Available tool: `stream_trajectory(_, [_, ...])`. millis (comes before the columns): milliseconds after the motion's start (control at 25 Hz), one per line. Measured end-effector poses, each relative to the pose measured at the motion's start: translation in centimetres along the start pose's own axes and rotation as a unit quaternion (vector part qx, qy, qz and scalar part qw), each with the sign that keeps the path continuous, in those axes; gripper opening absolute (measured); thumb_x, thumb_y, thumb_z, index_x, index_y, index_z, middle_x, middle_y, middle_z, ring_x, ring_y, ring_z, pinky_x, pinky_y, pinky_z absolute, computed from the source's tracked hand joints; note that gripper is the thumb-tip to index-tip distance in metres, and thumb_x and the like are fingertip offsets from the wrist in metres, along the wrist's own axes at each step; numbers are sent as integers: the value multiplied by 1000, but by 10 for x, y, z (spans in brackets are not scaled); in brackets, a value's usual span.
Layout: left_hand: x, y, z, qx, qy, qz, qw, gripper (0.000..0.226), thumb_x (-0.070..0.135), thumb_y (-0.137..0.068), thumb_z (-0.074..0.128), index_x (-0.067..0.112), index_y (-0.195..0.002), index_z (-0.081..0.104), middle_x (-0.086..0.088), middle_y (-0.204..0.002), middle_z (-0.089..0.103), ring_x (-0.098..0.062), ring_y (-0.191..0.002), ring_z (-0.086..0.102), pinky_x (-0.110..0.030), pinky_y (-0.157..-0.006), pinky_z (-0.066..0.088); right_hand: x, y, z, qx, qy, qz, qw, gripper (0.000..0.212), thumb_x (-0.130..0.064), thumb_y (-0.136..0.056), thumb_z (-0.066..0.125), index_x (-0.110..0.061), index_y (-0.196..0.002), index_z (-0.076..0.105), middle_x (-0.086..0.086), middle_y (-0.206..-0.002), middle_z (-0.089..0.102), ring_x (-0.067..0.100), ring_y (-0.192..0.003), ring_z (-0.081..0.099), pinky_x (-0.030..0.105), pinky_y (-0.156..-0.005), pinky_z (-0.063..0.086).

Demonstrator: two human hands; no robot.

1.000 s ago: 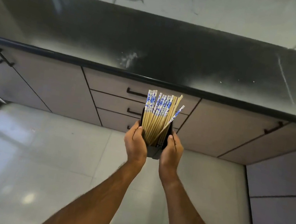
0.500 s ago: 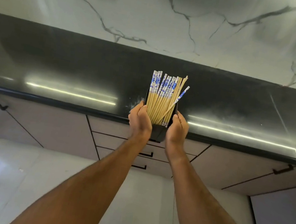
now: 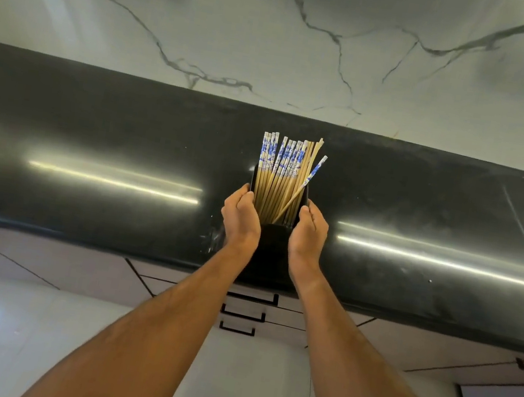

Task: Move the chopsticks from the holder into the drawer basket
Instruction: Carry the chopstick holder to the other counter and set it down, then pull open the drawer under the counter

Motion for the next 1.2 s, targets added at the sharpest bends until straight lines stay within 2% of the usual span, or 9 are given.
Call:
stream_trajectory(200, [0,-30,17,-9,-17,10,1000,41,22,-100,41,8,-134,61,-13,-131,64,-27,-126,57,-52,-110,44,1,-32,8,11,12,32,999,39,-21,-106,36,-6,-130,63,13,-124,68,24,-120,62,49,-107,49])
stream_trajectory(360, [-2,-32,19,-10,-26,27,999,37,24,-102,39,13,-127,64,1,-105,69,-11,-99,64,-48,-100,52,-2,-34,9,2,17,3,1000,37,-21,-107,35,-11,-121,68,5,-111,72,14,-107,67,40,-100,55])
stream_trajectory(440, [-4,-34,20,-13,-24,35,999,31,22,-102,39,16,-116,67,4,-92,67,-10,-86,62,-49,-95,55,-2,-34,9,-1,21,9,1000,38,-23,-108,34,-11,-127,65,6,-117,70,14,-111,65,39,-101,54])
stream_trajectory(600, [-1,-34,14,-21,-54,38,998,35,22,-102,42,13,-131,60,-3,-116,66,-16,-110,61,-42,-103,50,1,-31,-1,-27,51,-18,998,31,-31,-108,36,-19,-98,63,-5,-94,66,-4,-83,59,25,-80,49])
stream_trajectory(640, [-1,-33,12,-20,-63,40,997,38,22,-102,43,12,-136,57,-4,-126,63,-17,-119,57,-40,-107,46,2,-28,-4,-32,66,-22,997,29,-35,-108,37,-20,-101,61,-5,-99,64,-3,-89,57,26,-86,47])
stream_trajectory(720, [-3,-24,3,-25,-84,61,994,42,23,-103,44,12,-143,50,-4,-140,55,-16,-129,49,-37,-112,40,9,-17,-13,-34,122,-32,991,40,-42,-107,37,-20,-136,53,1,-134,58,8,-125,51,30,-107,37])
stream_trajectory(800, [-6,-8,-10,-31,-126,107,986,44,24,-103,43,12,-146,46,-4,-145,50,-16,-134,45,-36,-113,37,16,0,-22,-25,186,-48,981,53,-45,-107,35,-20,-153,35,-1,-156,42,12,-144,36,26,-112,27])
stream_trajectory(1000, [-30,39,-69,-36,-289,260,921,40,23,-104,41,11,-142,45,-7,-141,51,-15,-130,45,-28,-110,36,37,58,-49,-42,306,-98,946,54,-46,-107,33,-22,-155,31,0,-158,39,13,-146,33,21,-108,24])
stream_trajectory(1200, [-77,85,-128,-122,-441,349,818,39,20,-103,43,6,-138,48,-12,-135,54,-22,-127,48,-39,-112,42,67,130,-68,-78,406,-143,899,47,-33,-108,37,-14,-152,38,6,-152,46,17,-141,41,18,-108,26])
Point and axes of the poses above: each hand's wrist, its own y-axis away from the middle knuckle, its own z-axis out of the palm, x = y × z, the point moved 2 cm from there along -y, towards the middle knuckle
